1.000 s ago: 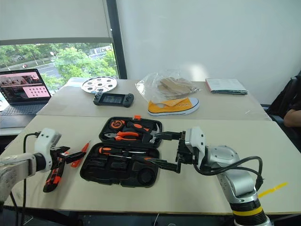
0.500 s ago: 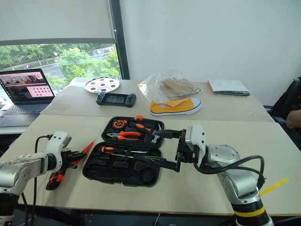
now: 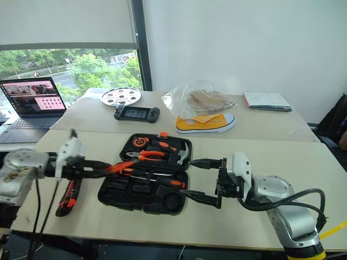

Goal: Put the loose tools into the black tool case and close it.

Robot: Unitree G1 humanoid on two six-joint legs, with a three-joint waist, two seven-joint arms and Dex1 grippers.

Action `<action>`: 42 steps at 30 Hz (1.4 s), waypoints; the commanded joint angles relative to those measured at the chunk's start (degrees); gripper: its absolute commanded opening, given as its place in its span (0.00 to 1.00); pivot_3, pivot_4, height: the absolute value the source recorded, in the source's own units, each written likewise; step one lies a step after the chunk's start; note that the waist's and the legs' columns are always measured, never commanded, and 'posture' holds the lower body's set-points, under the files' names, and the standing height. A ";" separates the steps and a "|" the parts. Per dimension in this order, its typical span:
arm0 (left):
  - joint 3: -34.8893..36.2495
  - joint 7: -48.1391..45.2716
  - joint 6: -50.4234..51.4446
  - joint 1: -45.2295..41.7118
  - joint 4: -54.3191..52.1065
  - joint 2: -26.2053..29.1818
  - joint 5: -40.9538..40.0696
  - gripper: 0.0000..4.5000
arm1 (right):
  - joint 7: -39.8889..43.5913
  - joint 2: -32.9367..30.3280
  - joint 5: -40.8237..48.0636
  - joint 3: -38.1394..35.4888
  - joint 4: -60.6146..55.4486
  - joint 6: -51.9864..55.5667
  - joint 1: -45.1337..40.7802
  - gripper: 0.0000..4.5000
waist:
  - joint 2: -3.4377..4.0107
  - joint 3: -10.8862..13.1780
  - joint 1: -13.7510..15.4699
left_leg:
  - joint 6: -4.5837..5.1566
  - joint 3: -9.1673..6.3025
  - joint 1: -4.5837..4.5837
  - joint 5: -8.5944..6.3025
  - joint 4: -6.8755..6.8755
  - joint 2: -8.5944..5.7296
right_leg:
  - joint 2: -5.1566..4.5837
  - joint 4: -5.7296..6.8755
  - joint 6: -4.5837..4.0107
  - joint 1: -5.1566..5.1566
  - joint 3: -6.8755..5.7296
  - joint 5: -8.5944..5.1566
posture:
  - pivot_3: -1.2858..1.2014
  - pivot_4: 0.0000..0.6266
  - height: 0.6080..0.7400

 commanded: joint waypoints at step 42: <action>-1.74 -3.84 -6.49 -11.46 8.27 -5.34 7.32 0.71 | -1.19 -0.48 0.68 -0.48 -3.37 -0.88 2.22 1.00 | -0.05 0.01 -0.25 | 0.26 -0.43 -0.31 -0.05 0.73 0.17 | -0.03 0.36 0.15 -0.01 0.02 -0.04 | 0.52 0.24 1.00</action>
